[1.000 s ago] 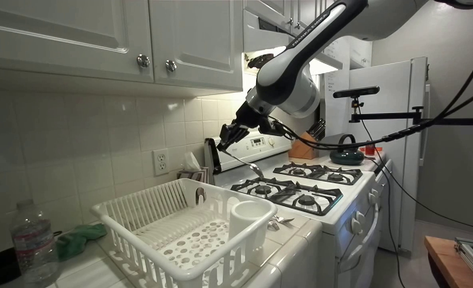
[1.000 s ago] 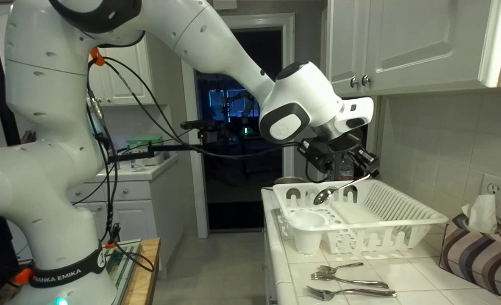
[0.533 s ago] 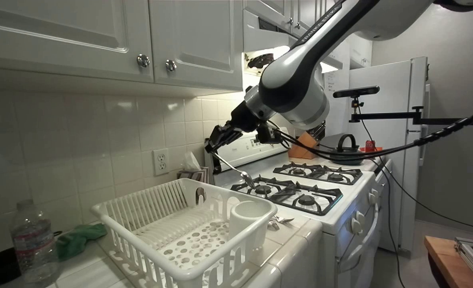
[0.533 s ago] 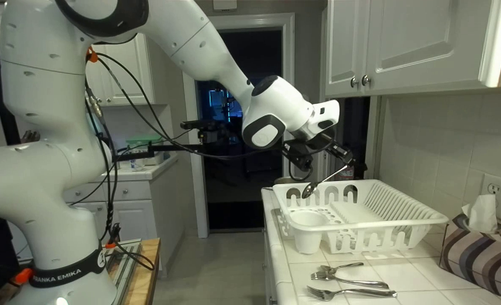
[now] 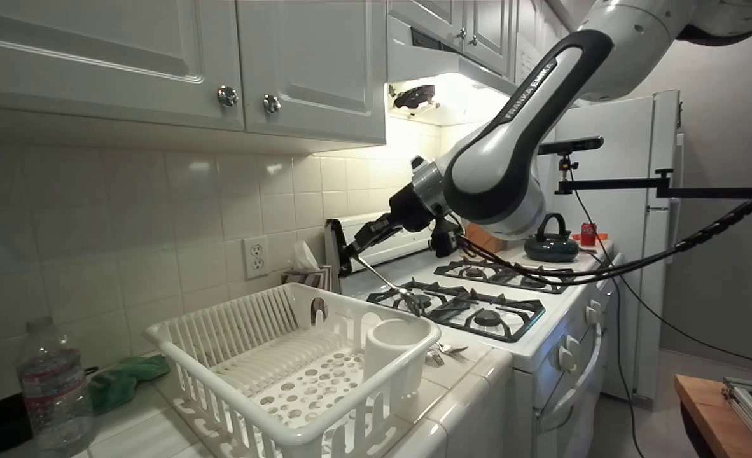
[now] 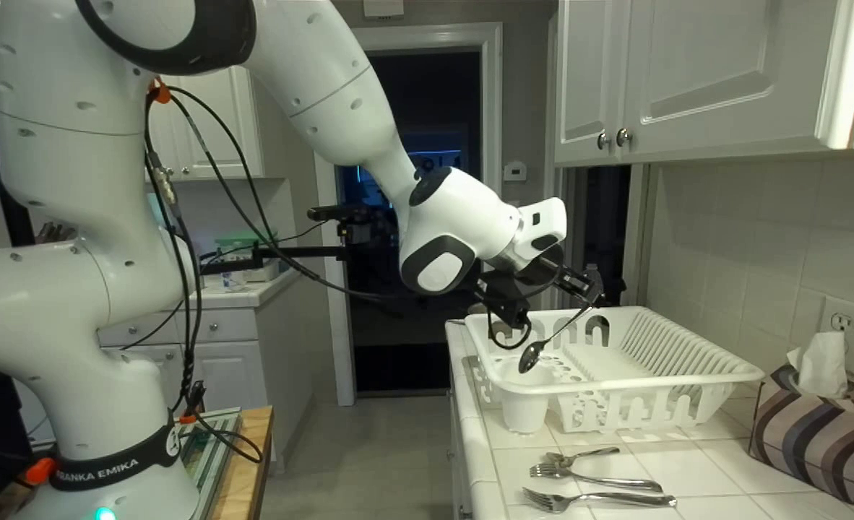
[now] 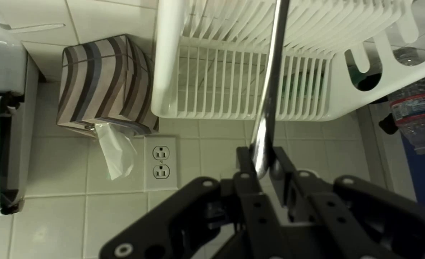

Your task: Put one silver spoon and silver fork on the dishrack.

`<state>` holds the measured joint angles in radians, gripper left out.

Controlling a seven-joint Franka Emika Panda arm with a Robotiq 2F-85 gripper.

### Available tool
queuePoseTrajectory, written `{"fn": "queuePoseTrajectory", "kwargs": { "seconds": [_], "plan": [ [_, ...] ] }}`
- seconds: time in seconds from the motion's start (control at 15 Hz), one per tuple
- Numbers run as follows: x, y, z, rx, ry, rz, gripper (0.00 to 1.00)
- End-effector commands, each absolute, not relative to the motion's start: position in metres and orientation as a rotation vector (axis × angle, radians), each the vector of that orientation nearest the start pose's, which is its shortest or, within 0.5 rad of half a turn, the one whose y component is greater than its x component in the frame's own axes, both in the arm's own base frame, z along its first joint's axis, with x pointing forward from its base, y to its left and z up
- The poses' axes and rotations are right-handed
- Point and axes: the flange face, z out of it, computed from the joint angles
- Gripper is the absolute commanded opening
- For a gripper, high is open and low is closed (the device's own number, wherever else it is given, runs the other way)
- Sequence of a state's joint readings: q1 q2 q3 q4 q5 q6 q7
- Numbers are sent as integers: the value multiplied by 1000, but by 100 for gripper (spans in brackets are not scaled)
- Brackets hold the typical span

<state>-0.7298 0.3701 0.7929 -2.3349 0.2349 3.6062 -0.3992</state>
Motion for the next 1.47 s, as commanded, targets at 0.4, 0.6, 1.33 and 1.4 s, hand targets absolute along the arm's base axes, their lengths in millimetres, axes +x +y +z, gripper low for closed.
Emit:
{"fn": "queuePoseTrajectory", "kwargs": {
  "seconds": [0.4, 0.6, 1.33, 1.4],
  "plan": [
    [542, -28, 306, -2629, 8, -1551, 4],
    [544, -25, 304, -2605, 31, -1544, 4],
    [559, -6, 309, -2590, 118, -1549, 4],
    [557, -8, 305, -2598, 106, -1552, 4]
  ]
}}
